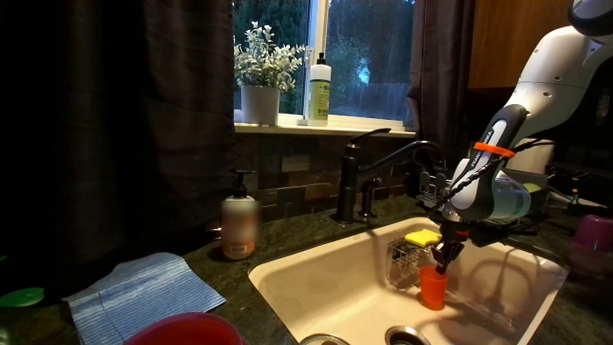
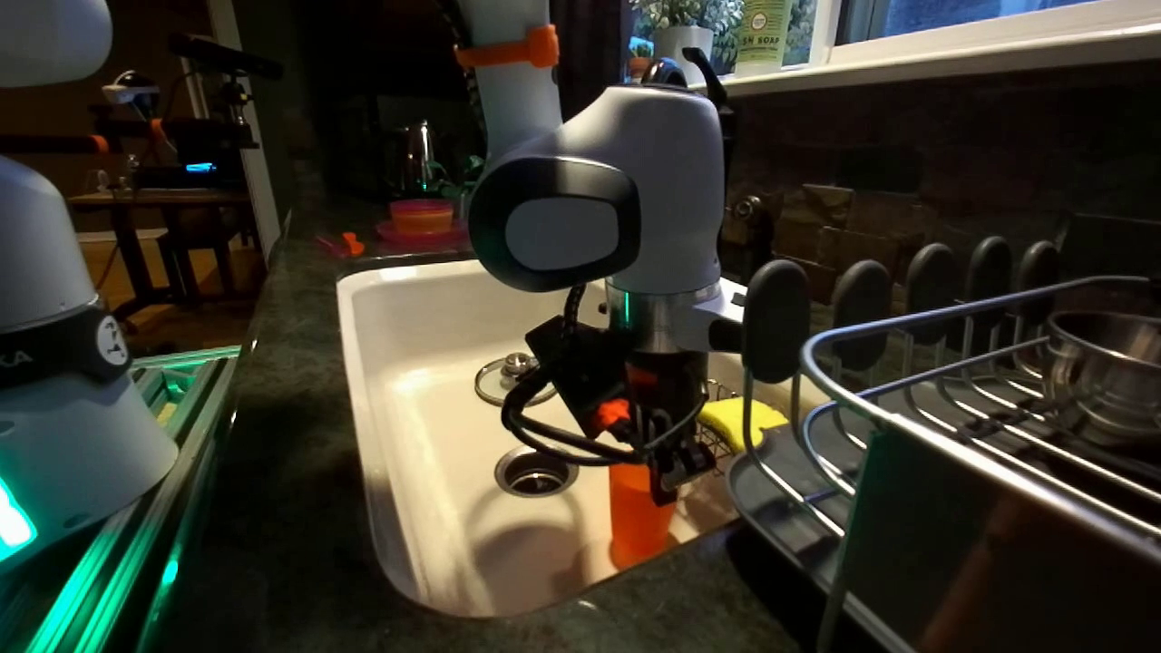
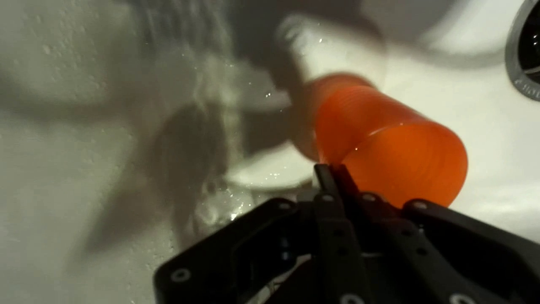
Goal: Put the cup inside the sink then pour water inside
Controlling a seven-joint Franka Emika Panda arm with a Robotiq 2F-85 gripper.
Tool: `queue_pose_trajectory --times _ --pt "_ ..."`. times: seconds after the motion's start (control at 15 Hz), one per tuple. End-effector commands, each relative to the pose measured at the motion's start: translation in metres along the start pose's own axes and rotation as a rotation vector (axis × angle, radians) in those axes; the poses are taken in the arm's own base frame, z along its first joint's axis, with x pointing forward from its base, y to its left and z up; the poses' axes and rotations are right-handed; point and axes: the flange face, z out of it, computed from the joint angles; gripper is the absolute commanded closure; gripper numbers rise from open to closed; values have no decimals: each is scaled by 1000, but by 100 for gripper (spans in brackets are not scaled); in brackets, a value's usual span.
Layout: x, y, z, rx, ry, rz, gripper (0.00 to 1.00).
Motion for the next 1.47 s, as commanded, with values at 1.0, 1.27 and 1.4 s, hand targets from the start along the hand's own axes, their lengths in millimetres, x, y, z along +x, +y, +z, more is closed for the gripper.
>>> queue_pose_trajectory --times 1.0,1.27,1.4 --pt "10 -2 3 59 -82 -45 99" --pt "9 2 4 44 -92 -49 71" --pt "10 2 3 33 -85 -65 64"
